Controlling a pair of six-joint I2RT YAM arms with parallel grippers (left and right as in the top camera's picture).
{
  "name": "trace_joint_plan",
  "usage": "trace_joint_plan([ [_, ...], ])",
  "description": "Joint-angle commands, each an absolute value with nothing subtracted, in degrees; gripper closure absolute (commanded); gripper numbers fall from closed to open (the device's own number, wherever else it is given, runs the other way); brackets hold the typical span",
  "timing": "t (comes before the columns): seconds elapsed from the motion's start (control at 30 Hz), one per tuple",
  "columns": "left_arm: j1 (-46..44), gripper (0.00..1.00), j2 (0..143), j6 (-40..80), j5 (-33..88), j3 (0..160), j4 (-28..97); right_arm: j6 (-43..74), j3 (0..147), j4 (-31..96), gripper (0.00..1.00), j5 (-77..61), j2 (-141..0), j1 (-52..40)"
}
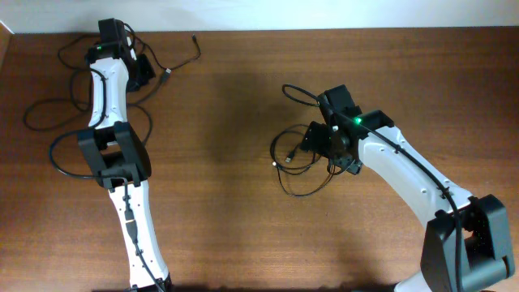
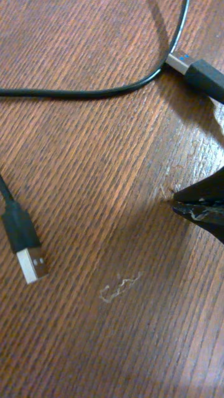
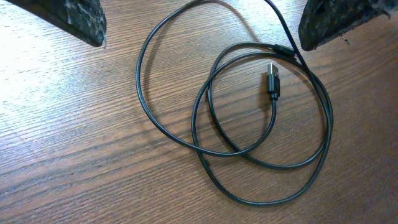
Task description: Untangle cables
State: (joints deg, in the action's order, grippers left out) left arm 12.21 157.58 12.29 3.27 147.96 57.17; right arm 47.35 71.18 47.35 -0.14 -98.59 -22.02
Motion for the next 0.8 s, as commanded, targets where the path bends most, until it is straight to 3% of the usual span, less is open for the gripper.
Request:
trace_joint_plan([
  [0.0, 12.0, 1.0, 159.7, 6.7, 5.0, 147.9, 59.5, 47.0, 70.7, 47.4, 0.02, 0.7, -98.9, -22.1],
  [0.17, 12.0, 1.0, 159.6, 0.7, 6.2, 148.0, 65.5, 47.0, 70.7, 47.4, 0.02, 0.7, -98.9, -22.1],
  [0.33, 12.0, 1.0, 159.5, -6.0, 15.7, 149.6, 72.7, 47.0, 70.7, 47.4, 0.02, 0.7, -98.9, -22.1],
  [0.77, 12.8, 1.0, 159.5, -5.9, 15.7, 166.5, 91.1, 47.0, 70.7, 47.4, 0.02, 0.7, -98.9, -22.1],
])
